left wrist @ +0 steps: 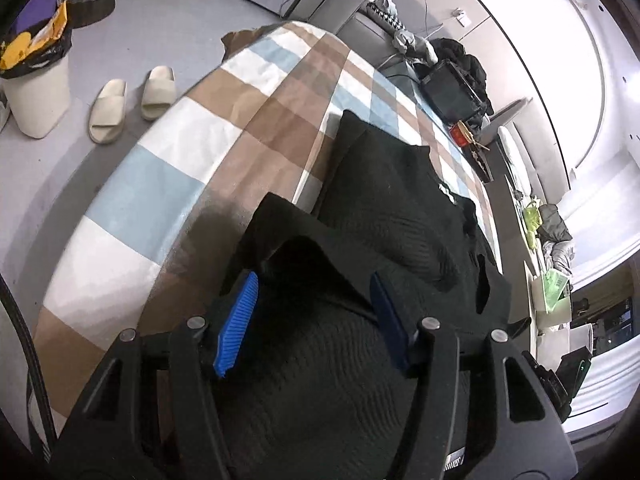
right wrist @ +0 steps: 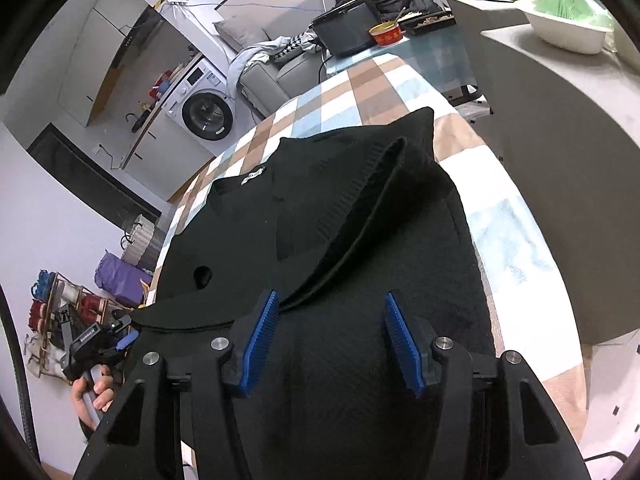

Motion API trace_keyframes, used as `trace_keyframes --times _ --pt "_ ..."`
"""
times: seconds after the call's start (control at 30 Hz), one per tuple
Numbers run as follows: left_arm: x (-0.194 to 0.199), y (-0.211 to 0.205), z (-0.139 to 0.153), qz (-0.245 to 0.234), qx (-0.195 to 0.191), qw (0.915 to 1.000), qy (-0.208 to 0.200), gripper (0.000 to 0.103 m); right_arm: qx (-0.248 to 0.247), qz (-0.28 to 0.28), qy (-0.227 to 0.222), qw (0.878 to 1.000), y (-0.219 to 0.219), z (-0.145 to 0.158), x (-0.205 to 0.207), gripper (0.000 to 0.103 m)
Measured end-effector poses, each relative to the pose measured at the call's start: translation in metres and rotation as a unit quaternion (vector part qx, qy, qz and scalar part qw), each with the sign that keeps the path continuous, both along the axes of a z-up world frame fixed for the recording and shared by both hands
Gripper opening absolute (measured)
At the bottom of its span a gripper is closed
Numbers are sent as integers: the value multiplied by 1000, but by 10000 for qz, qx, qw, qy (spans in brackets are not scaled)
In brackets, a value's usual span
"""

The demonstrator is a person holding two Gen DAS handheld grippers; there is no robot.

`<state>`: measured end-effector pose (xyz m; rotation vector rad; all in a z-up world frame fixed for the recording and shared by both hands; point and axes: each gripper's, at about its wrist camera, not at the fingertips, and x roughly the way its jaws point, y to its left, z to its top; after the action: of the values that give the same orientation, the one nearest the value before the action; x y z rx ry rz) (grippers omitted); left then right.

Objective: Fold small clothes

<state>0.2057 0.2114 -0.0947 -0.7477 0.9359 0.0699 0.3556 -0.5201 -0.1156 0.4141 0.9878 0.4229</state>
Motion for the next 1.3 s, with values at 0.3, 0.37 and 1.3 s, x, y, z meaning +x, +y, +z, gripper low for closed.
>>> trace_keyframes --times 0.3,0.37,1.3 --pt "31 11 -20 311 -198 9991 231 56 74 -333 321 9989 -5 -15 26 56" --pt "32 10 -20 290 -185 9993 163 56 -22 -325 329 9989 -3 -13 26 56" --pt "7 22 -13 387 -12 9992 -102 43 -212 2214 170 9748 267 -39 84 5"
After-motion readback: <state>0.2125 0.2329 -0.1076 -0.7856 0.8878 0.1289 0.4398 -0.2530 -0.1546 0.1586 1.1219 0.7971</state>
